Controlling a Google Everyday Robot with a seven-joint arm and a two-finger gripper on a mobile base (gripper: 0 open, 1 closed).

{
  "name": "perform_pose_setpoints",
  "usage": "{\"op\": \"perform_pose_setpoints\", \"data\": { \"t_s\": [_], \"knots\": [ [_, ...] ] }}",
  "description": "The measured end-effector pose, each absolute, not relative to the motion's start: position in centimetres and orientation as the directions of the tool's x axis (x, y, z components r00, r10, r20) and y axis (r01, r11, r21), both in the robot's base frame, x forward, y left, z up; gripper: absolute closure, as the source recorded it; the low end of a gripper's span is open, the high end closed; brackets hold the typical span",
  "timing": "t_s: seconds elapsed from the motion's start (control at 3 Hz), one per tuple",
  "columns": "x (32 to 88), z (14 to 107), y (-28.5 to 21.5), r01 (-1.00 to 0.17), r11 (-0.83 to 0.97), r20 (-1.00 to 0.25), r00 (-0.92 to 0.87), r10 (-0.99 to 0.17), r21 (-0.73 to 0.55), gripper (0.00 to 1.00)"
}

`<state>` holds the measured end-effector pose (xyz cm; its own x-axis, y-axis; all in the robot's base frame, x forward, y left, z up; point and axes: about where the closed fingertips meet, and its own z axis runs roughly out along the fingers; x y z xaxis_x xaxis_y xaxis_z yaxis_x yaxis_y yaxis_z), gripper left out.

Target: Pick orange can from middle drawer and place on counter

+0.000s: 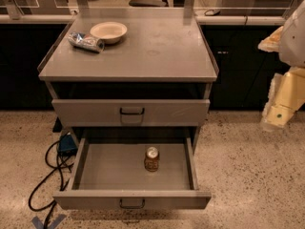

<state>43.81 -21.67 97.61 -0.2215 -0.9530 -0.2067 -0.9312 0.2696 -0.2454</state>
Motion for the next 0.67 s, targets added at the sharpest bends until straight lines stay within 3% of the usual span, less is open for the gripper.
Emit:
{"op": "perform_pose_setpoints", "data": {
  "t_s": [0.67],
  "knots": [
    [43.82,96.79,-21.41,-0.936,0.253,-0.211,-0.203,-0.956,-0.244,0.00]
  ]
}}
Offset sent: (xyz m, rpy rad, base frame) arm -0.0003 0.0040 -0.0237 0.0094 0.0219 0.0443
